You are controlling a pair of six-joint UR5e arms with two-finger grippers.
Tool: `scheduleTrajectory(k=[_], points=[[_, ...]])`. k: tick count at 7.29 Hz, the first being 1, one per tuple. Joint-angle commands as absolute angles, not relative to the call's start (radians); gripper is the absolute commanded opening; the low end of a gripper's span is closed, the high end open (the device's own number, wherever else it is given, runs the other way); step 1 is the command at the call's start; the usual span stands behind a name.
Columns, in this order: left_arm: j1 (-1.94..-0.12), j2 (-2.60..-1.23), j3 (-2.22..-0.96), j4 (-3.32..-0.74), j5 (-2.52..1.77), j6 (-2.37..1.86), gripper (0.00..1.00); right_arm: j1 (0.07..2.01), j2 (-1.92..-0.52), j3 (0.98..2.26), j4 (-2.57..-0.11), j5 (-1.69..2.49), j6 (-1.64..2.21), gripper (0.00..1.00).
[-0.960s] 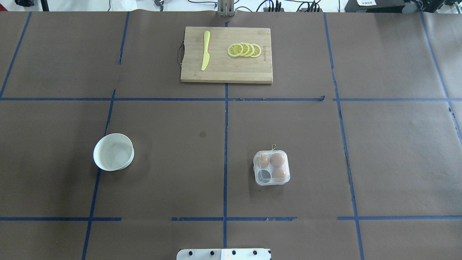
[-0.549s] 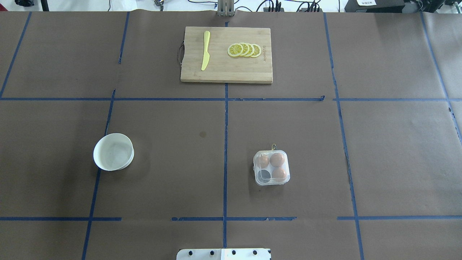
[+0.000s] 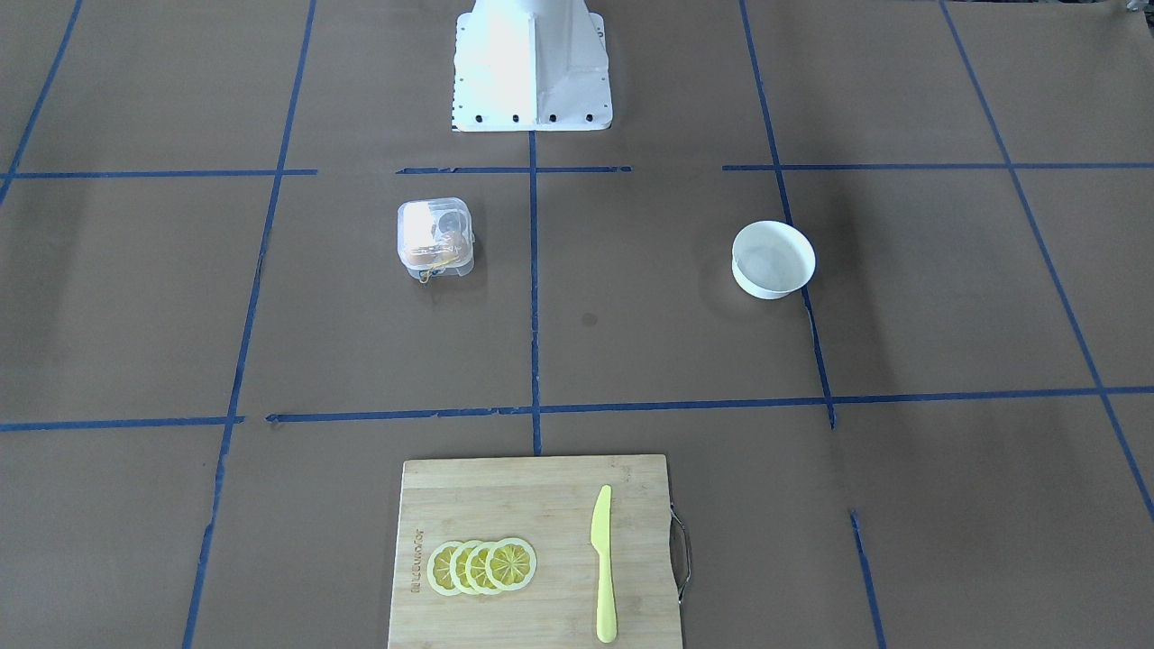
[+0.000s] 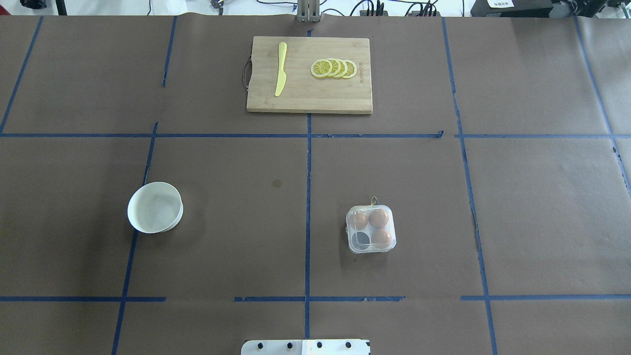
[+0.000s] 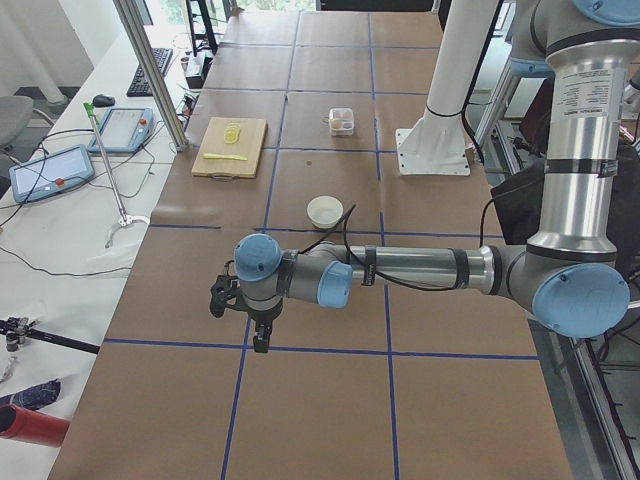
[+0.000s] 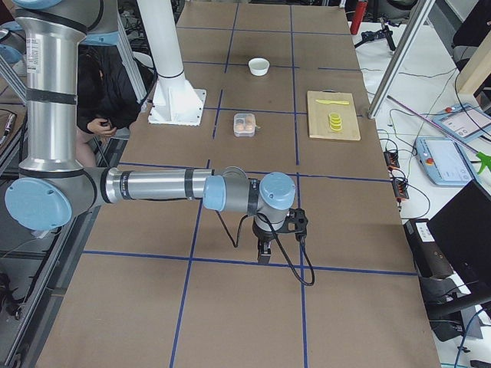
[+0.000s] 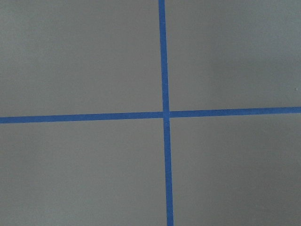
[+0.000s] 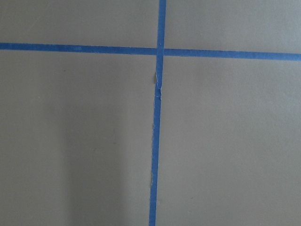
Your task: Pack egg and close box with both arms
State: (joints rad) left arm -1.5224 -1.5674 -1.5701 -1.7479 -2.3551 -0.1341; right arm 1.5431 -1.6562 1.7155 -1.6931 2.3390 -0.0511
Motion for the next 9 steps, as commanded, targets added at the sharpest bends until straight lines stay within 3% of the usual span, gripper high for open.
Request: scheduleTrajectory(k=[1, 3, 9], points=[[-1.523, -1.566, -1.571, -1.747, -2.355, -0.138, 1.00, 1.551, -1.661, 1.709, -1.693, 2.336, -0.064, 1.00], [-1.523, -1.566, -1.572, -1.749, -2.355, -0.138, 1.00, 1.598, -1.663, 1.648, -1.692, 2.338, -0.142, 1.00], [-1.522, -1.568, -1.571, -1.755, -2.355, -0.135, 1.00, 1.638, -1.638, 1.649, -1.692, 2.344, -0.143, 1.00]])
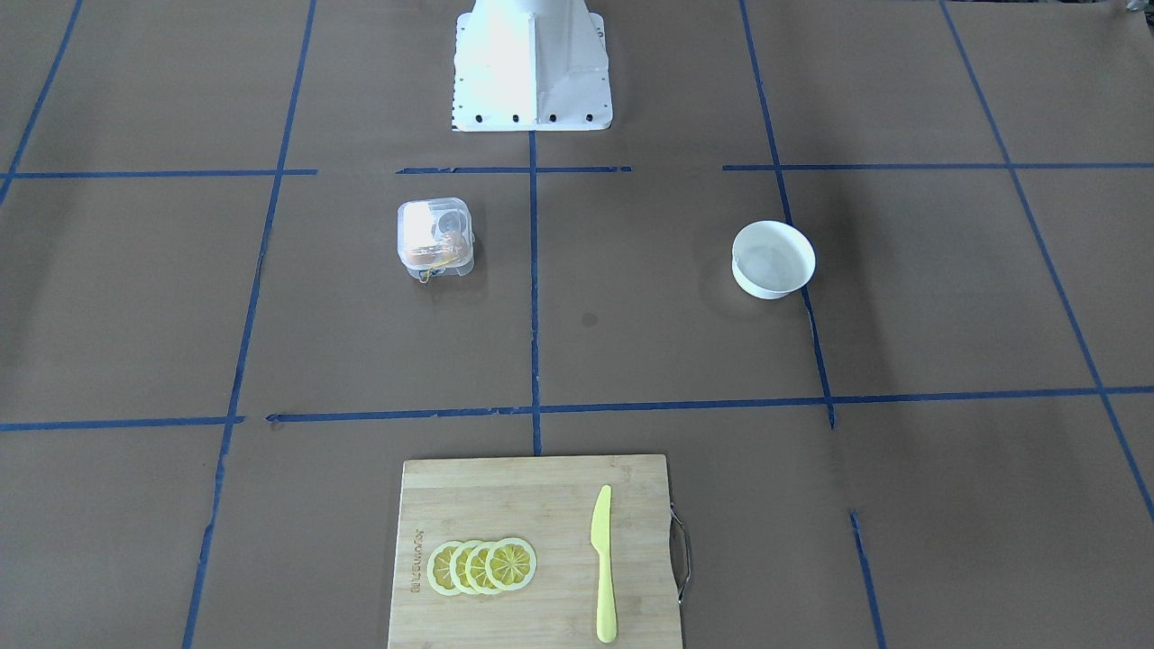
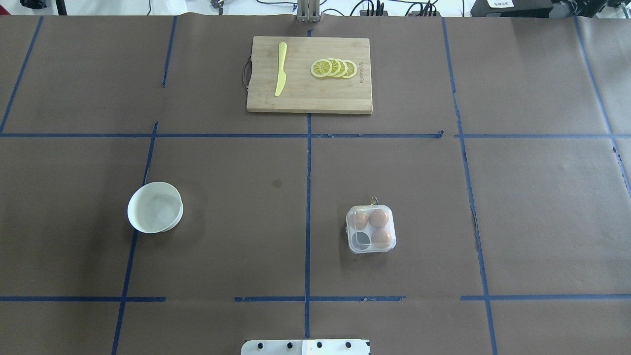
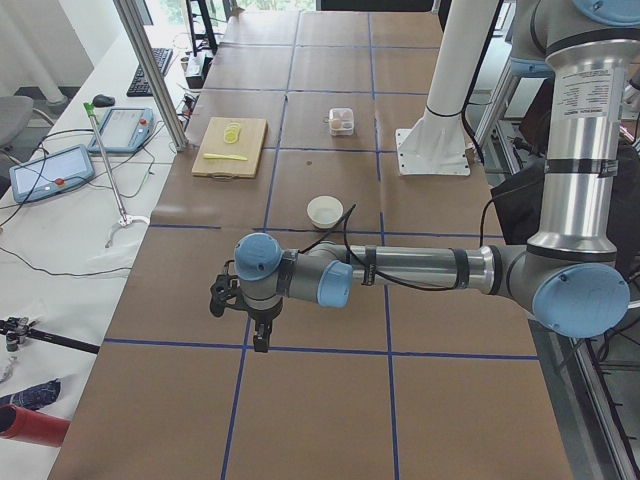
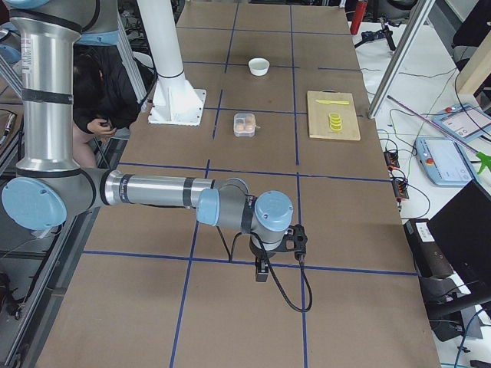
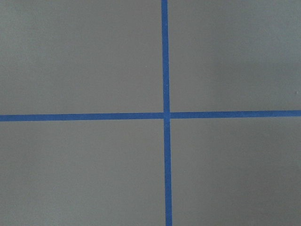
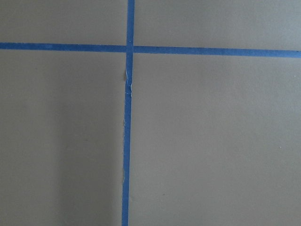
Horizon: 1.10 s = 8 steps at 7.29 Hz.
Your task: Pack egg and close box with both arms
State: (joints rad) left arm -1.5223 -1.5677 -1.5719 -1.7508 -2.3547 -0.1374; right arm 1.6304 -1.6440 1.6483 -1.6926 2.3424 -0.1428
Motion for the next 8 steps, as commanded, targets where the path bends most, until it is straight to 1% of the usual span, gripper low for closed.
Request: scheduleTrajectory(k=[1, 3, 8], points=[[-1.522, -1.568, -1.572, -1.758, -2.353, -0.135, 1.00, 1.643, -1.635, 1.651, -1.680, 2.345, -0.143, 1.00], [-1.523, -1.568, -1.572, -1.770, -2.353, -0.135, 1.00, 1.652, -1.635, 1.644, -1.608, 2.345, -0.138, 1.00], [-1.522, -1.569, -1.574, -1.772, -2.353, -0.135, 1.00, 1.654, -1.634, 1.644, -1.594, 2.352, -0.135, 1.00]])
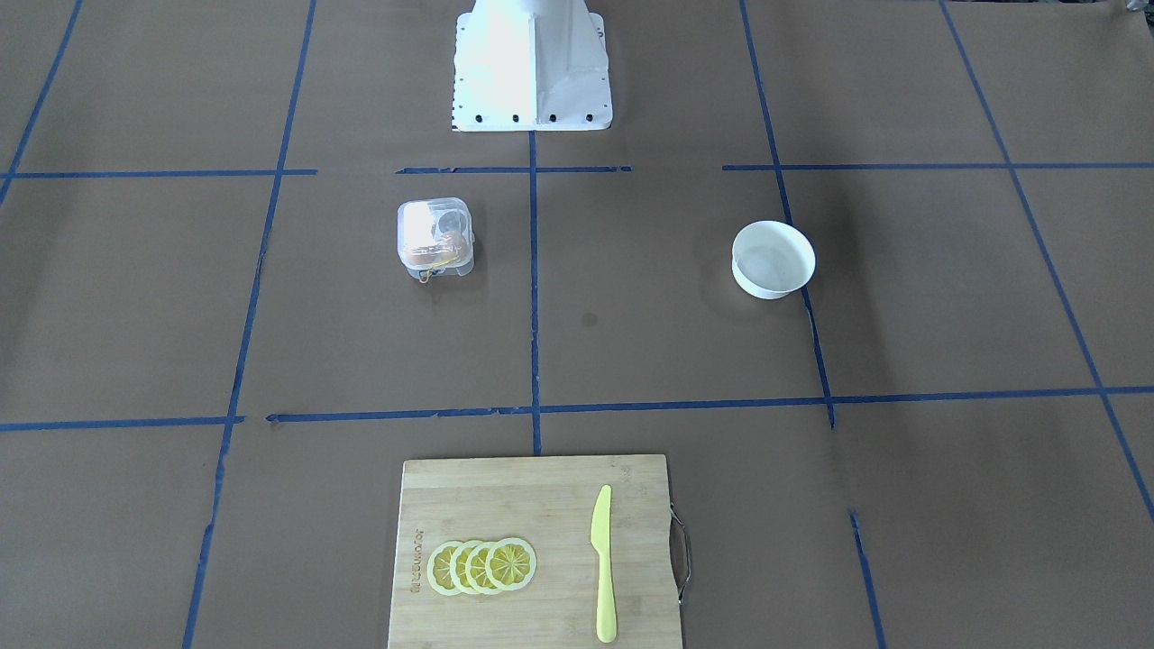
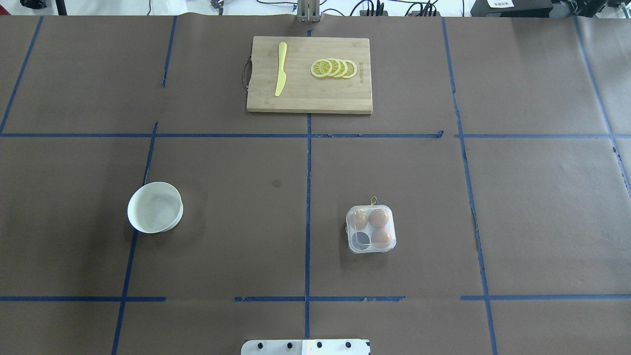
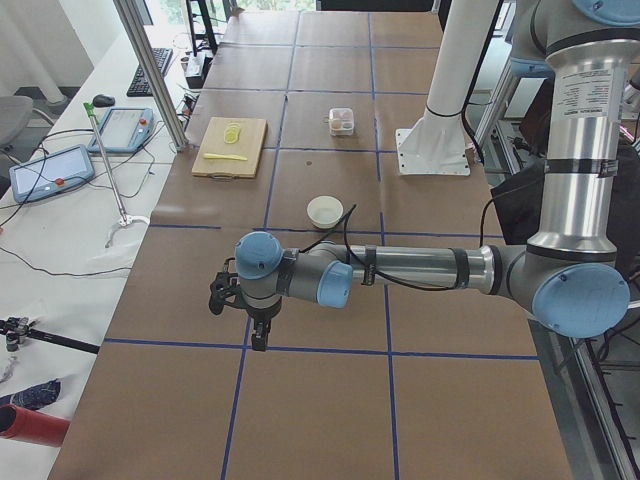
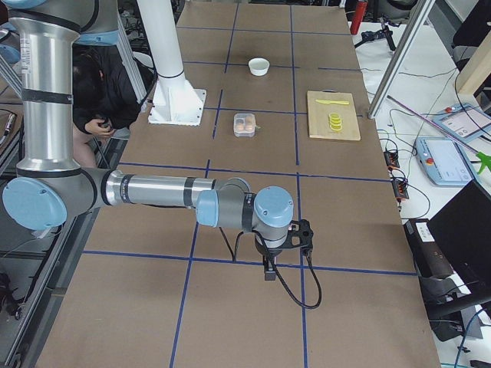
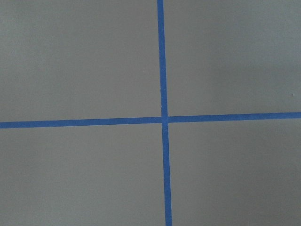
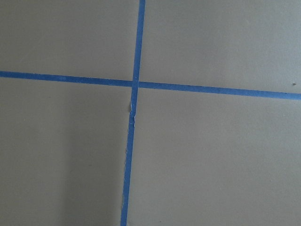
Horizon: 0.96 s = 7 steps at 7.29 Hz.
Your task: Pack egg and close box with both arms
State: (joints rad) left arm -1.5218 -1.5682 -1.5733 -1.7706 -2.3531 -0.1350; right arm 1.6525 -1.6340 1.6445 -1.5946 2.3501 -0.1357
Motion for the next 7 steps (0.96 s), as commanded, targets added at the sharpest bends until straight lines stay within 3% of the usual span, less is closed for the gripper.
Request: scheduleTrajectory(k=[1, 7], points=[[-1.522, -1.569, -1.574, -1.772, -2.353, -0.135, 1.00, 1.654, -1.634, 1.644, -1.594, 2.367, -0.133, 1.00], [-1.523, -1.568, -1.577, -1.770, -2.353, -0.135, 1.00, 1.654, -1.635, 1.643, -1.595, 2.396, -0.068, 1.00]])
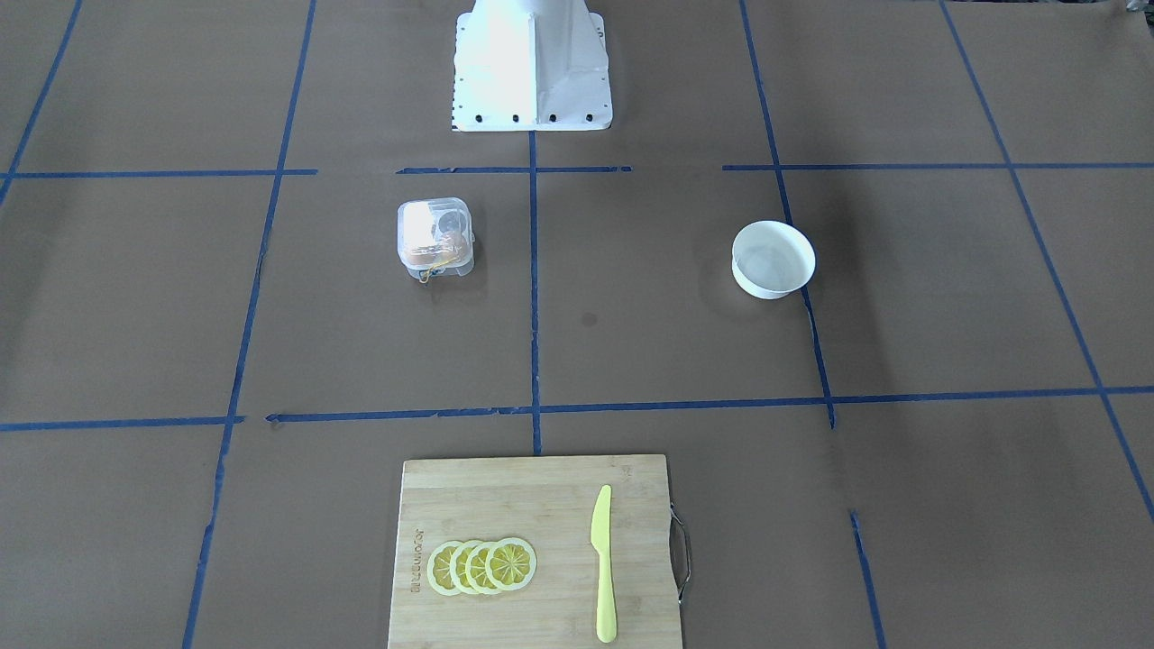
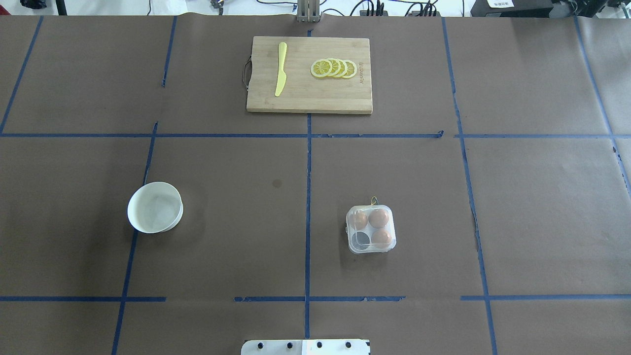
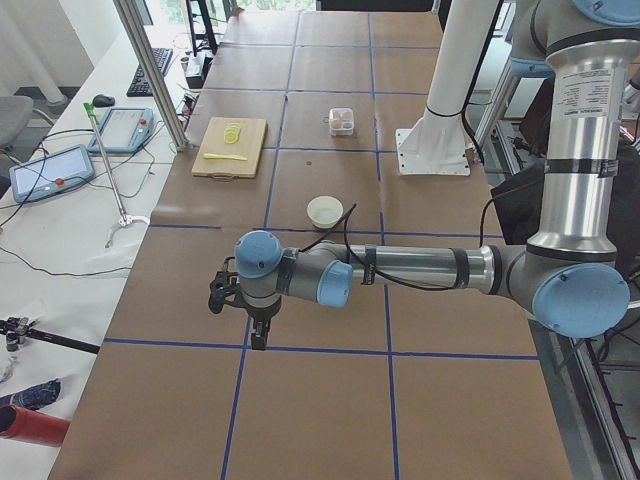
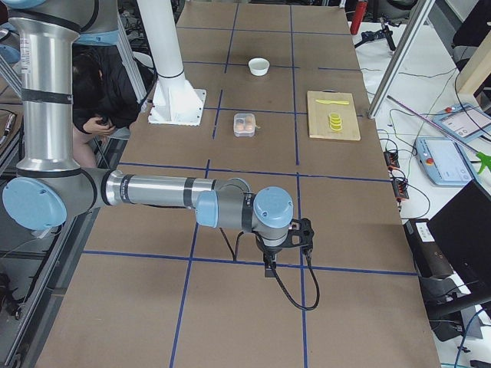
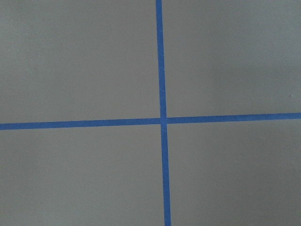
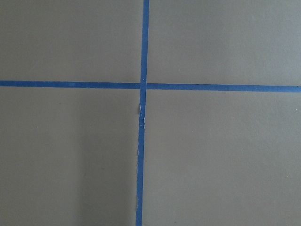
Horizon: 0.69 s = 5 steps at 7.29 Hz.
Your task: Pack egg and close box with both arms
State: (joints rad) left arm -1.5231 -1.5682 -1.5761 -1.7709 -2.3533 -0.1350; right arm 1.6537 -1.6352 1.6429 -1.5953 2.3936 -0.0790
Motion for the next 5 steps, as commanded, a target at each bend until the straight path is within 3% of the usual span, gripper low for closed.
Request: scheduleTrajectory(k=[1, 5], points=[[-1.523, -1.568, -1.580, -1.770, -2.353, -0.137, 1.00, 1.654, -1.635, 1.644, -1.595, 2.396, -0.039, 1.00], [-1.522, -1.568, -1.583, -1.772, -2.353, -0.138, 1.00, 1.654, -1.635, 1.640, -1.543, 2.382, 0.005, 1.00]])
